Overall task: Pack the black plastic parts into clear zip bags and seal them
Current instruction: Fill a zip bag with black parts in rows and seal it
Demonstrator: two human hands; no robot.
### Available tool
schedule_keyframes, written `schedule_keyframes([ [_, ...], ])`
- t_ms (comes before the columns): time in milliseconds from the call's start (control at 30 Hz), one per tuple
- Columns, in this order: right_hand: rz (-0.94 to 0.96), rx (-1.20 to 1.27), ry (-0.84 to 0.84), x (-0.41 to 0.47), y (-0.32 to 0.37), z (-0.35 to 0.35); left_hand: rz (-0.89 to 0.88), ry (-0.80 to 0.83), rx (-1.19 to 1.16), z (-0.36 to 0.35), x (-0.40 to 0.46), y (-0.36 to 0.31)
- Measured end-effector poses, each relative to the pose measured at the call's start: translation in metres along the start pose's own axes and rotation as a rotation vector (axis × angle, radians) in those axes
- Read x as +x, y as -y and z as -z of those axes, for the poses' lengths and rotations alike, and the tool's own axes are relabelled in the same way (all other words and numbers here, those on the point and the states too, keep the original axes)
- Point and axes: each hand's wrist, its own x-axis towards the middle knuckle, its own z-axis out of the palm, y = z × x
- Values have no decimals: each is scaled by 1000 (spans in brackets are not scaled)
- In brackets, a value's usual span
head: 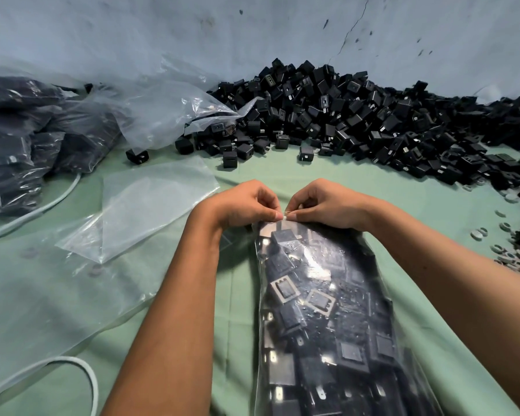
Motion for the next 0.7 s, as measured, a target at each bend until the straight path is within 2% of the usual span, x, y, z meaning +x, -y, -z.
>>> schedule_keyframes([
  [167, 42, -45, -33, 2, 3, -2, 2, -47, -12, 0, -2, -1],
  [300, 55, -58, -63, 2, 0, -1, 61, -17, -114, 14, -11, 6],
  [700, 33, -23, -111, 3, -13, 0, 52, -44, -54, 8, -7, 2],
])
